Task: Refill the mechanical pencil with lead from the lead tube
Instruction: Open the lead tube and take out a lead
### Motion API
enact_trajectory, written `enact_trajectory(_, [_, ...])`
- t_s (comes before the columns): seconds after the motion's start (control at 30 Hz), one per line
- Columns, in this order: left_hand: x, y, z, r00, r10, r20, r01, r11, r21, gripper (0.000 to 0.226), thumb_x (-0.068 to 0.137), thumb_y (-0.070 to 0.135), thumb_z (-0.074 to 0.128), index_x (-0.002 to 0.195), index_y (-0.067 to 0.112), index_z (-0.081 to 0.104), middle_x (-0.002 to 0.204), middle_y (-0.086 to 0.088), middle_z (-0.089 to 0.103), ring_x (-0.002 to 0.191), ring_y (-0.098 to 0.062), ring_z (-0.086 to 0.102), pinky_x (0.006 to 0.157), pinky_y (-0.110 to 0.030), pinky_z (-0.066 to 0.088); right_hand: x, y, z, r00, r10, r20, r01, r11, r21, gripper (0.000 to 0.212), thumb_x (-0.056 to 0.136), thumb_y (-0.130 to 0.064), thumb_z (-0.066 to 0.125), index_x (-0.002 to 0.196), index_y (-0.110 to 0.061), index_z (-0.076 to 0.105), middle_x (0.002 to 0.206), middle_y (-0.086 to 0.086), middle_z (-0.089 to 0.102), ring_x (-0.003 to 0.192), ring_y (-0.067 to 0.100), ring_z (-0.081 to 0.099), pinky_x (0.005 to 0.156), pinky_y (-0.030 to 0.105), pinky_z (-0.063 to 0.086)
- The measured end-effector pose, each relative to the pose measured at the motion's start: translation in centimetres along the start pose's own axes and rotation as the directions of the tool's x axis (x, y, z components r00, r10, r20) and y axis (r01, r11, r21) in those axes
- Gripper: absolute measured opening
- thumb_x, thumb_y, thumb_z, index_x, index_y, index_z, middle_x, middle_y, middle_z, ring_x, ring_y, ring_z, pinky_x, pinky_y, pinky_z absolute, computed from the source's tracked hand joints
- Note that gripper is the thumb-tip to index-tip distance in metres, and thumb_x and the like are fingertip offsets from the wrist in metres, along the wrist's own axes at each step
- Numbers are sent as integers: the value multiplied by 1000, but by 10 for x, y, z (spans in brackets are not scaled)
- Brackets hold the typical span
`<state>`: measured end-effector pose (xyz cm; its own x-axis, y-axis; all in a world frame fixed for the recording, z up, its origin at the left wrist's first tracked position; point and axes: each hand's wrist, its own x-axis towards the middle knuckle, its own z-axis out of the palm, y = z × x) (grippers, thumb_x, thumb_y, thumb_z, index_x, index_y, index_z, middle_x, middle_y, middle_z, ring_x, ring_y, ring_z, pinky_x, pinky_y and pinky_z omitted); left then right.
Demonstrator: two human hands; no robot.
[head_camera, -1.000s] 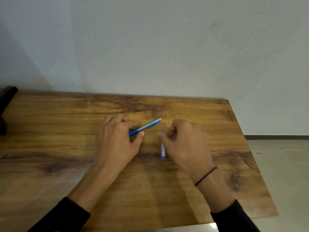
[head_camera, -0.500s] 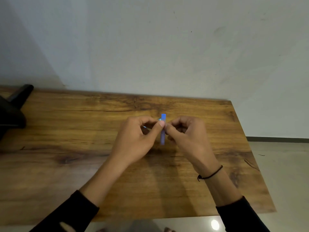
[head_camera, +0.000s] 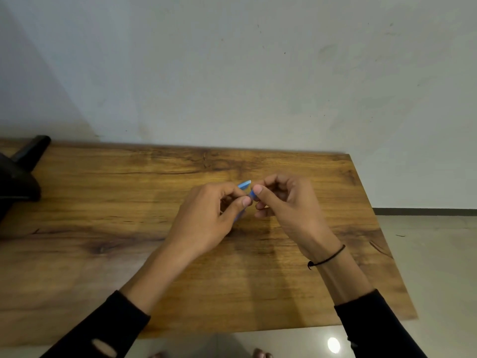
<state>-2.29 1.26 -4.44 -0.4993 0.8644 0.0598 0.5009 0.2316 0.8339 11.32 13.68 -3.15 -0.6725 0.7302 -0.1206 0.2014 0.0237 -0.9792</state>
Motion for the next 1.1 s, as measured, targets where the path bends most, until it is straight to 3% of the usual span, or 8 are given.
enact_trajectory(0.17, [0, -2, -4, 999, -42, 8, 41, 998, 44, 23, 101, 40, 72, 82, 30, 78, 70, 20, 77, 65, 0, 73, 73, -38, 63, 5, 2, -12, 987, -43, -154, 33, 997, -69, 10, 100, -15, 70, 95, -6, 72, 74, 8, 69, 60, 11, 64, 53, 32, 60])
enact_trajectory(0.33, [4, -8, -12, 997, -35, -74, 35, 999, -4, 23, 102, 34, 73, 80, 31, 76, 66, 22, 73, 63, 1, 70, 66, -26, 53, 5, 18, -11, 999, -22, -46, -13, 773, -634, 11, 90, -13, 80, 79, -15, 78, 72, -2, 73, 66, 9, 64, 62, 25, 53])
enact_trajectory(0.5, [5, -7, -11, 996, 8, -86, -18, 993, -120, 9, 102, 31, 74, 96, 29, 80, 77, 17, 75, 78, -7, 73, 75, -42, 64, 6, 21, 1, 995, -27, -97, -55, 656, -753, 16, 91, -12, 78, 76, -17, 77, 70, -7, 70, 73, 15, 67, 64, 31, 54])
enact_trajectory(0.57, [3, -5, -9, 999, -15, -47, 3, 971, -237, 5, 101, 29, 77, 100, 29, 82, 81, 15, 74, 77, -12, 74, 67, -46, 69, 5, 17, 2, 978, -85, -188, -52, 781, -623, 21, 95, -19, 76, 75, -15, 77, 68, -5, 71, 67, 10, 67, 61, 23, 52])
enact_trajectory(0.63, [1, 0, -8, 999, -24, -25, 15, 940, -341, 7, 97, 25, 81, 101, 31, 84, 86, 8, 75, 76, -9, 72, 59, -38, 68, 3, 9, 4, 954, -6, -299, -21, 996, -86, 35, 103, -33, 65, 83, -7, 78, 76, 6, 76, 68, 15, 69, 65, 29, 58])
enact_trajectory(0.73, [-2, 9, -3, 997, 67, -41, -77, 929, -361, 12, 92, 22, 87, 102, 29, 87, 90, 6, 74, 78, -5, 70, 58, -36, 67, -4, -9, 13, 974, 218, -62, -79, 582, 810, 67, 108, -56, 40, 125, 2, 68, 115, 23, 77, 107, 30, 75, 95, 41, 61])
enact_trajectory(0.87, [-3, 22, -1, 951, 292, -98, -305, 940, -152, 22, 87, 18, 91, 108, 25, 87, 96, 4, 71, 88, -17, 73, 75, -41, 63, -7, -18, 23, 986, 159, 49, -95, 295, 951, 88, 103, -72, 26, 149, -1, 50, 140, 34, 64, 133, 42, 62, 116, 50, 46])
enact_trajectory(1.1, [1, 29, -5, 954, 298, -13, -296, 942, -155, 27, 89, 3, 85, 108, 23, 88, 99, 14, 70, 91, -7, 77, 73, -19, 63, -9, -21, 25, 985, 166, 35, -85, 304, 949, 95, 99, -79, 26, 150, -3, 49, 138, 34, 64, 128, 41, 64, 123, 54, 38])
